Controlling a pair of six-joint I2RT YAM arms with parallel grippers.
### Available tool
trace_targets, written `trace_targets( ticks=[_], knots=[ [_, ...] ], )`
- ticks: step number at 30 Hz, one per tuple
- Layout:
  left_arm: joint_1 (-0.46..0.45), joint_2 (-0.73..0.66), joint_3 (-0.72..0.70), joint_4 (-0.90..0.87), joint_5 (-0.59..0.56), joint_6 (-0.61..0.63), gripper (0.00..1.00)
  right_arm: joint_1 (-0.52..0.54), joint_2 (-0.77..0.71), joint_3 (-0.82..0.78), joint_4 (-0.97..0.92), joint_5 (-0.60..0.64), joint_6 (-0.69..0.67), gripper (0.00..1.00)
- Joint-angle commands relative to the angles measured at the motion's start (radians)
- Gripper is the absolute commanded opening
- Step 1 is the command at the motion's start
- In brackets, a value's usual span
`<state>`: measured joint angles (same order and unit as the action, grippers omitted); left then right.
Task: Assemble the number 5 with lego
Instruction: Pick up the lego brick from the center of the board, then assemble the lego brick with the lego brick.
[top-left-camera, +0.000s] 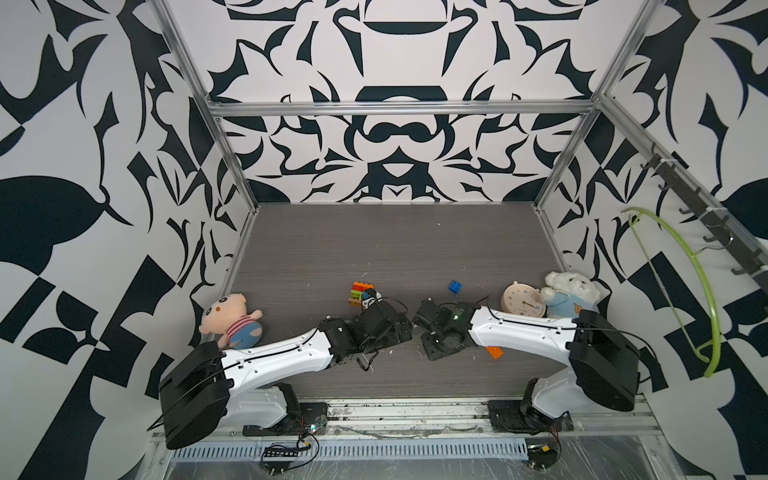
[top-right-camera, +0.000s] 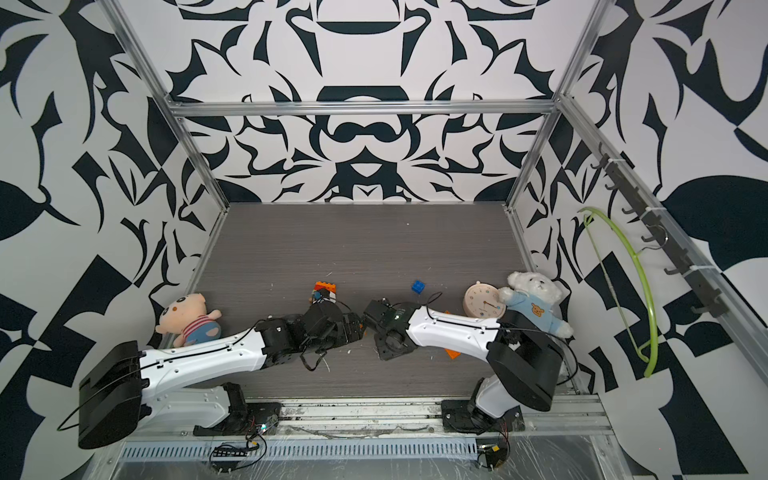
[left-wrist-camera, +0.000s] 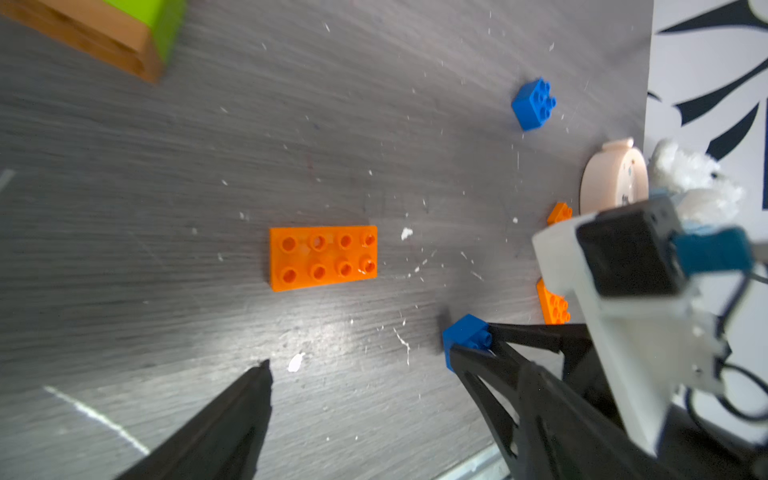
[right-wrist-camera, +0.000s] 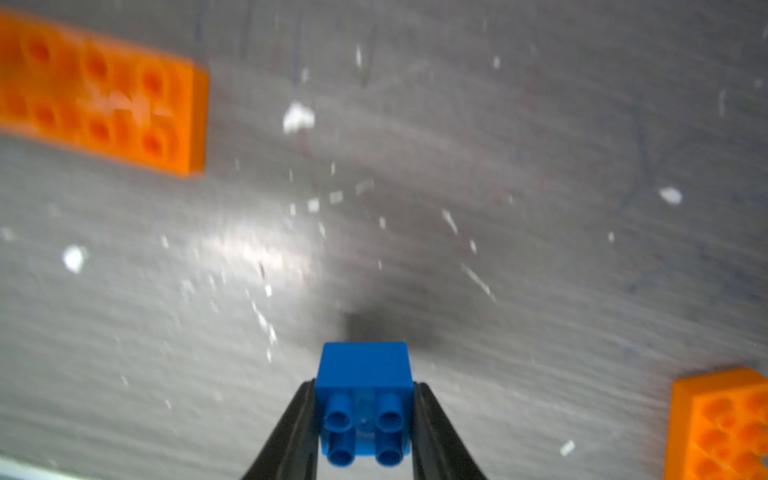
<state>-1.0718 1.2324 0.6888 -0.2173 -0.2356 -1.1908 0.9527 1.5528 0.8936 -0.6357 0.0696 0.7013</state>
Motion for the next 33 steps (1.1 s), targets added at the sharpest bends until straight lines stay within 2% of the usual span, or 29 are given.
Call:
trace_targets(
  ticks=[1,5,9,12,14,20,33],
  knots=[
    [0.000,-0.032,-0.036,-0.041,-0.099,-0.025,0.99,-0.022,0.049,0.065,0.026,0.003,0.047,0.37],
    [0.006,-0.061,-0.051,-0.042,-0.132,-0.035,0.99,-0.026,0.118,0.125,-0.014,0.043,0.072,0.38],
    [0.014,-0.089,-0.070,-0.055,-0.149,-0.042,0.99,-0.025,0.120,0.134,-0.019,0.049,0.078,0.51],
    [0.019,-0.109,-0.088,-0.050,-0.156,-0.049,0.99,-0.025,0.106,0.137,-0.024,0.046,0.062,0.54],
    [0.022,-0.118,-0.095,-0.044,-0.157,-0.047,0.99,-0.025,0.104,0.143,-0.036,0.048,0.047,0.54],
    [0.032,-0.114,-0.093,-0.044,-0.151,-0.038,0.99,-0.025,0.105,0.148,-0.051,0.044,0.037,0.45],
    [0.035,-0.099,-0.081,-0.044,-0.139,-0.033,0.99,-0.026,0.100,0.142,-0.055,0.037,0.042,0.38]
  ],
)
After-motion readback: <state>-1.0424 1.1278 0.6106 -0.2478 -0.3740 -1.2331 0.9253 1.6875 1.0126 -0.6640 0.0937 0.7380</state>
